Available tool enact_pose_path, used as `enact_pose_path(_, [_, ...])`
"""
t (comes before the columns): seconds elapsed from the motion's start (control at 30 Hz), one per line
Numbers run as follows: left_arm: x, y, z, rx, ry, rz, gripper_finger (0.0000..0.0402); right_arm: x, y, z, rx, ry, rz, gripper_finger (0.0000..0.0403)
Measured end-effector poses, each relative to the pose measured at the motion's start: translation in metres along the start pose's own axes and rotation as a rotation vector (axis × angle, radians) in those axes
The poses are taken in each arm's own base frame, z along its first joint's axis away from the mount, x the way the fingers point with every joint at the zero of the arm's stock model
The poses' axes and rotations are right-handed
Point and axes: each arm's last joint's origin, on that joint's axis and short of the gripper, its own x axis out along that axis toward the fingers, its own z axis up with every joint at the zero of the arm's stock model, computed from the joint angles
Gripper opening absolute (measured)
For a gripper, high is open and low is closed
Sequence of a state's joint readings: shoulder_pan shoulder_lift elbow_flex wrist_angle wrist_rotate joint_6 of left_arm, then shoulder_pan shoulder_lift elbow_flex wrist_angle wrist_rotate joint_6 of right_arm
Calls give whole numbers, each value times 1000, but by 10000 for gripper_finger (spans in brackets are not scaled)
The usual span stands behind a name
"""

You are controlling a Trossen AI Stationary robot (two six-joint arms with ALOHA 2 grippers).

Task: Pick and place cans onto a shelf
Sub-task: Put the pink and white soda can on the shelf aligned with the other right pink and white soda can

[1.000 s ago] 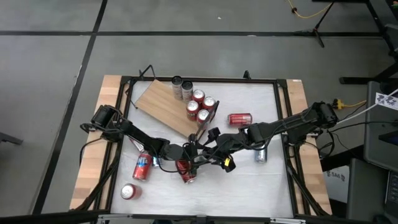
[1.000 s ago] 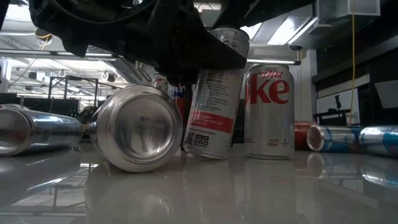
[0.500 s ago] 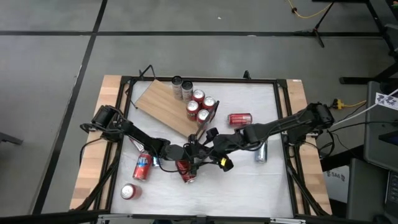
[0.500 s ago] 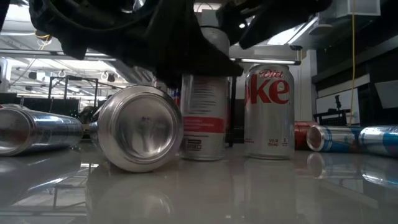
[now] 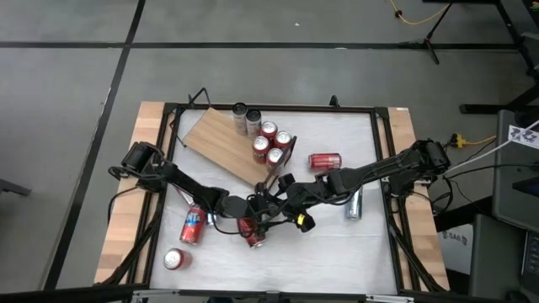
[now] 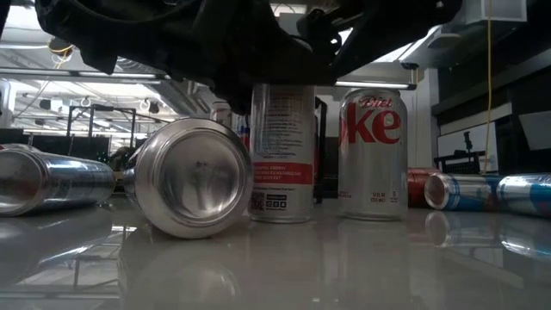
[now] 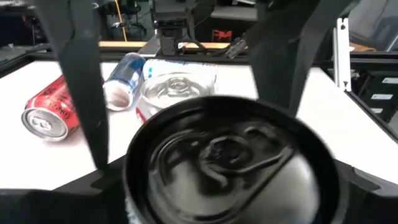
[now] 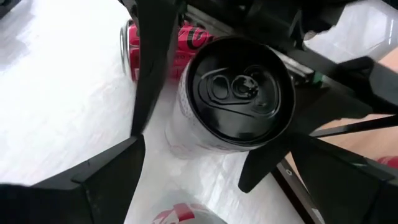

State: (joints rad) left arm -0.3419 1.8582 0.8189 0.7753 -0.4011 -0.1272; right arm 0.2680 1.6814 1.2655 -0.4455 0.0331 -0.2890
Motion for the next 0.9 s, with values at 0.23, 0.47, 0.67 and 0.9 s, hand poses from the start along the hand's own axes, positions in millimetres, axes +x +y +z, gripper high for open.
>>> enact_pose_path(0.23, [-1,-1,2,6,-6,15,336,0,0,0,0,4,-9,390])
enact_pose_path(0.47, [-4,-1,8,-1,-19,19,336,-3,-1,1,0,-3,-15,390])
enact_pose_path(0.67, [-11,-1,22,-16,-61,29,336,-15,-4,8,0,-3,-24,390])
enact_pose_path(0.9, [-22,1,40,-27,-90,29,336,-48,-12,28,11,90,-72,390])
